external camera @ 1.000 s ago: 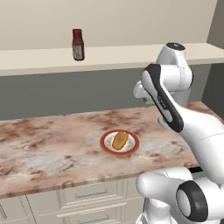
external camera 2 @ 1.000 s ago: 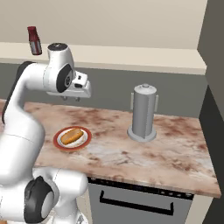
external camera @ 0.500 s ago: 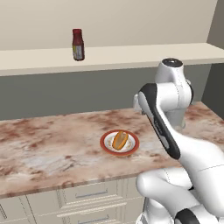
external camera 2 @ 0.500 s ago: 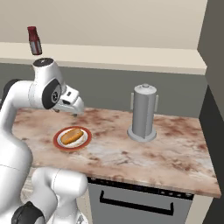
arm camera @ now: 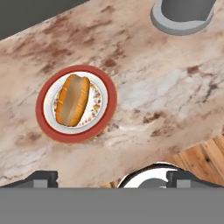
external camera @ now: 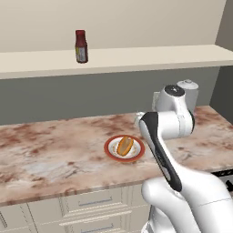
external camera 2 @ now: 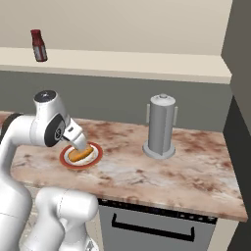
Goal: Move the hot dog bun to the plate on the dining table and place the condiment next to that plate. Then navigate to the fridge and take the sausage and place it on the plate as well.
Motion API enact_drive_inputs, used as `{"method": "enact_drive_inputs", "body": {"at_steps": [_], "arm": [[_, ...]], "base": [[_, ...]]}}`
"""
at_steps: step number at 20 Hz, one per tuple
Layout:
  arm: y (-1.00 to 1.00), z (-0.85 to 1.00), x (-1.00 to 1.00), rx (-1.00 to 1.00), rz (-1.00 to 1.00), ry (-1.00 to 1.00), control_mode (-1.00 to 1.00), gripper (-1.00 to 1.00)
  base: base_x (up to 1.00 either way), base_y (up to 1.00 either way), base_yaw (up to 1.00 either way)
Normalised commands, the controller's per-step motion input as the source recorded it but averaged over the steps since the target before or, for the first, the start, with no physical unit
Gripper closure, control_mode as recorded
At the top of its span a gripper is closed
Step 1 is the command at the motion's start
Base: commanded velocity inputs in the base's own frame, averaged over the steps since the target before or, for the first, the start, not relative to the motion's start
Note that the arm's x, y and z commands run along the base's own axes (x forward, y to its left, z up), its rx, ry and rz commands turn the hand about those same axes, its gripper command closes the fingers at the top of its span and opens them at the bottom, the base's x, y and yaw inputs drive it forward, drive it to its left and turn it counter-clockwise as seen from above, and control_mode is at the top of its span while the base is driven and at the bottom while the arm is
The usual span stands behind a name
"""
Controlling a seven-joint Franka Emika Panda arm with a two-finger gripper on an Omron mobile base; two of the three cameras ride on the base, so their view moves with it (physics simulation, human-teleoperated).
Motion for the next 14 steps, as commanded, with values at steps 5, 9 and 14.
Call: {"method": "enact_drive_inputs", "body": {"at_steps": [5, 9, 14], "arm": [[0.25, -0.39, 0.22, 0.0, -0.03, 0.11, -1.0, -1.0], [0.18, -0.26, 0.36, 0.0, -0.04, 0.12, -1.0, -1.0], [0.07, -0.32, 0.49, 0.0, -0.01, 0.06, -1.0, -1.0]], "base": [[0.0, 0.0, 0.0], [0.0, 0.0, 0.0], [0.0, 0.0, 0.0]]}}
